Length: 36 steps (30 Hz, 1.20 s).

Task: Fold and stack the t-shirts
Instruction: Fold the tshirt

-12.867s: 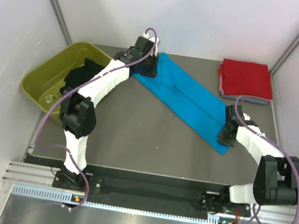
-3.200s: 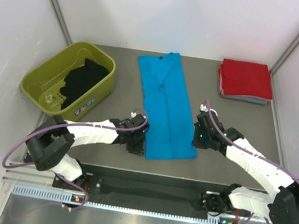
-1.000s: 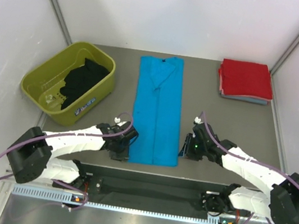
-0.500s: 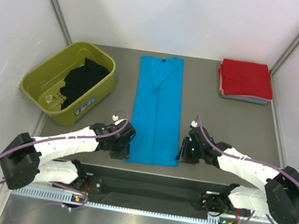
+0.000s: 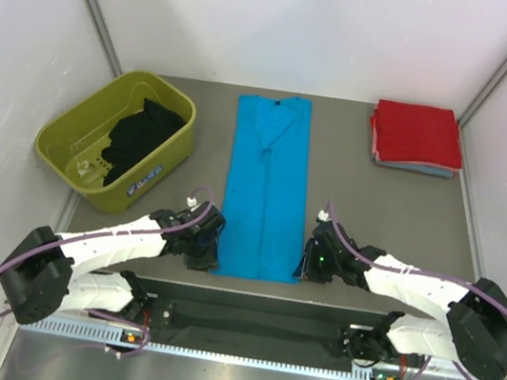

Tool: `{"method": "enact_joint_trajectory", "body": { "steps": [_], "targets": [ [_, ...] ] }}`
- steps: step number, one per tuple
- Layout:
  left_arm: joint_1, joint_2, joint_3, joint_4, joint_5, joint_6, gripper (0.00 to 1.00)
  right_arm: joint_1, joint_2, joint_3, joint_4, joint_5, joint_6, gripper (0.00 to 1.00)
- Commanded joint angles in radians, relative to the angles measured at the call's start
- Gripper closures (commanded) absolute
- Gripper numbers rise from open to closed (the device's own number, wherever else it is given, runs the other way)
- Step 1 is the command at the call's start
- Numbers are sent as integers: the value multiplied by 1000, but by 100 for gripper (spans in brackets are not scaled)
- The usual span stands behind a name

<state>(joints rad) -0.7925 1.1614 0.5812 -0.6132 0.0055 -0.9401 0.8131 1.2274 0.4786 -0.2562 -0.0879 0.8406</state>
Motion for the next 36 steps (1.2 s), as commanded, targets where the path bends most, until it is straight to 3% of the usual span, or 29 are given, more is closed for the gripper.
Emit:
{"method": "enact_joint_trajectory", "body": {
  "steps": [1, 21, 36],
  "targets": [
    [7, -2, -6, 21, 22, 1, 62, 24, -5, -5, -18, 39, 21, 80],
    [7, 27, -49, 56, 24, -9, 62, 58, -54, -8, -81, 76, 43, 75],
    [16, 0, -3, 26, 8, -11, 58, 81, -35, -28, -11, 62, 48, 100]
  ]
}}
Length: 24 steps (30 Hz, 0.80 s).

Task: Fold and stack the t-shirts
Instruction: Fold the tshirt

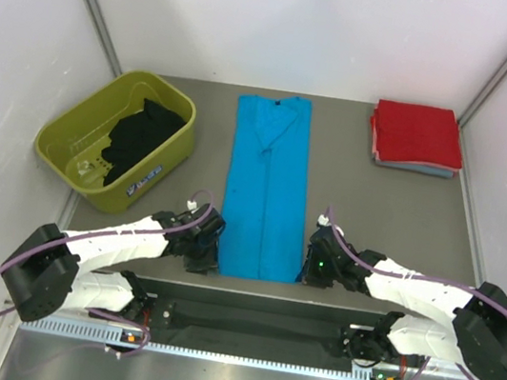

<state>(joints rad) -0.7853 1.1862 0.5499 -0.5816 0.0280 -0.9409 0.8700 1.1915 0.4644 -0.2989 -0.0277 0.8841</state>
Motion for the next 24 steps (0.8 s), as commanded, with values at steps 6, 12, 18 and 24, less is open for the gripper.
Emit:
{"method": "enact_joint_trajectory", "body": {
  "steps": [6, 12, 18, 24],
  "targets": [
    [37, -25, -1, 35, 36, -12, 62, 27, -15, -13, 24, 14, 6, 100],
    [64, -20, -16, 68, 76, -15, 66, 29, -15, -12, 20, 18, 4, 100],
    [66, -20, -15, 60, 76, -9, 73, 29, -18, -3, 7, 23, 6, 100],
    [66, -5, -5, 34, 59, -6, 79, 29, -17, 20, -12, 23, 6, 100]
  ]
}}
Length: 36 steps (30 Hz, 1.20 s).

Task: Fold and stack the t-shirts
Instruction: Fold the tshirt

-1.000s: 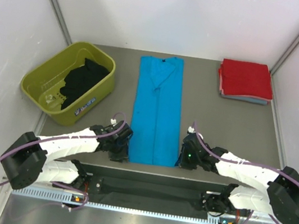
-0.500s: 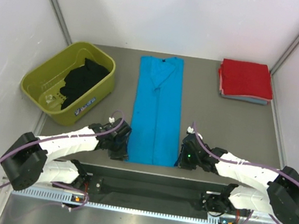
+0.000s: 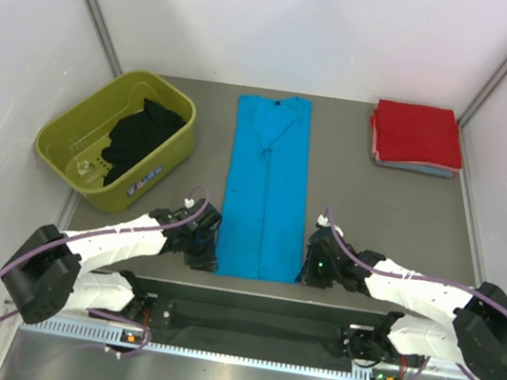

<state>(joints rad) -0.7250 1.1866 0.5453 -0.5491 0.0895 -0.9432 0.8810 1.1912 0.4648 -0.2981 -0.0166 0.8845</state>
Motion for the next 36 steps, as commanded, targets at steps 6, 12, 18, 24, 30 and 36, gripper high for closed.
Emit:
{"method": "enact_joint_trajectory", "body": {
  "steps": [6, 12, 18, 24, 30, 36],
  "targets": [
    [6, 10, 2, -9, -13, 12, 76, 18, -13, 26, -22, 35, 4, 100],
    [6, 11, -4, -14, -19, 7, 73, 18, -10, 32, -27, 37, 5, 100],
    [4, 25, -28, 28, 7, 1, 78, 16, -8, 31, -24, 38, 7, 100],
    [4, 13, -13, 32, 15, 0, 100, 18, -16, 34, -32, 44, 4, 100],
    [4, 19, 73, 12, 0, 26, 100, 18, 2, 118, -94, 104, -50, 100],
    [19, 134, 208, -2, -37, 81, 100, 16, 83, 265, -157, 175, -154, 100]
  ]
}}
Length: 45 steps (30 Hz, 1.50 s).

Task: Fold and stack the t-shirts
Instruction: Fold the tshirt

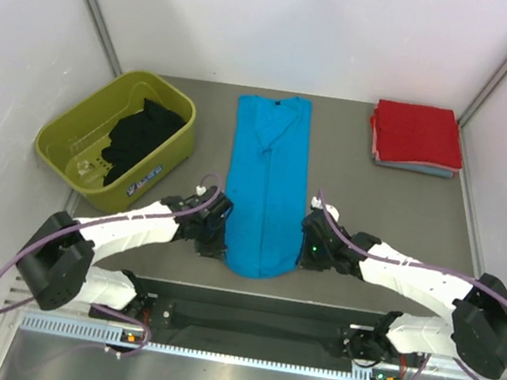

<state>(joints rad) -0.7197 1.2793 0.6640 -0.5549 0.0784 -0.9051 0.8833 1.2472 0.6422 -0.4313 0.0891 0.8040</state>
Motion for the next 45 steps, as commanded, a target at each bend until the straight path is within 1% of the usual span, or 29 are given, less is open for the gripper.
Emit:
{"method": "enact_joint_trajectory", "body": {
  "steps": [1, 2, 5, 8, 9, 13, 16, 18, 19, 20, 26, 31, 37, 40, 45],
  "targets": [
    [17, 79, 115, -2, -34, 64, 100, 14, 35, 100, -11, 73, -113, 100],
    [25, 98, 167, -11, -40, 74, 100, 3, 44, 129, -9, 74, -129, 100],
    [61, 166, 259, -23, -49, 109, 100, -27, 104, 212, -20, 83, -193, 100],
    [109, 222, 308, -13, -45, 141, 100, -78, 181, 293, -24, 60, -255, 100],
    [144, 259, 337, 2, -39, 152, 100, -93, 216, 313, -20, 55, -271, 100],
    [224, 353, 445, 12, -29, 202, 100, -147, 314, 430, 15, 38, -396, 100],
    [272, 432, 540, 6, -52, 224, 100, -191, 402, 523, 11, 54, -445, 100],
    [304, 491, 614, 0, -10, 230, 100, -224, 458, 568, 3, 51, -465, 100],
    [312, 509, 638, 1, -8, 241, 100, -231, 477, 618, -13, 51, -483, 100],
    [319, 523, 681, 1, -14, 245, 100, -242, 494, 645, -21, 51, -494, 100],
    [371, 649, 827, 6, -12, 284, 100, -293, 625, 827, -64, 40, -543, 100],
    [382, 703, 907, 27, -12, 325, 100, -332, 713, 1009, -129, 40, -578, 100],
    [402, 755, 1002, 19, -23, 342, 100, -368, 801, 1149, -164, 9, -604, 100],
    [408, 758, 1019, 44, -19, 345, 100, -380, 827, 1195, -182, -2, -617, 100],
    [411, 769, 1042, 58, -12, 337, 100, -397, 828, 1214, -179, -8, -626, 100]
  ]
}}
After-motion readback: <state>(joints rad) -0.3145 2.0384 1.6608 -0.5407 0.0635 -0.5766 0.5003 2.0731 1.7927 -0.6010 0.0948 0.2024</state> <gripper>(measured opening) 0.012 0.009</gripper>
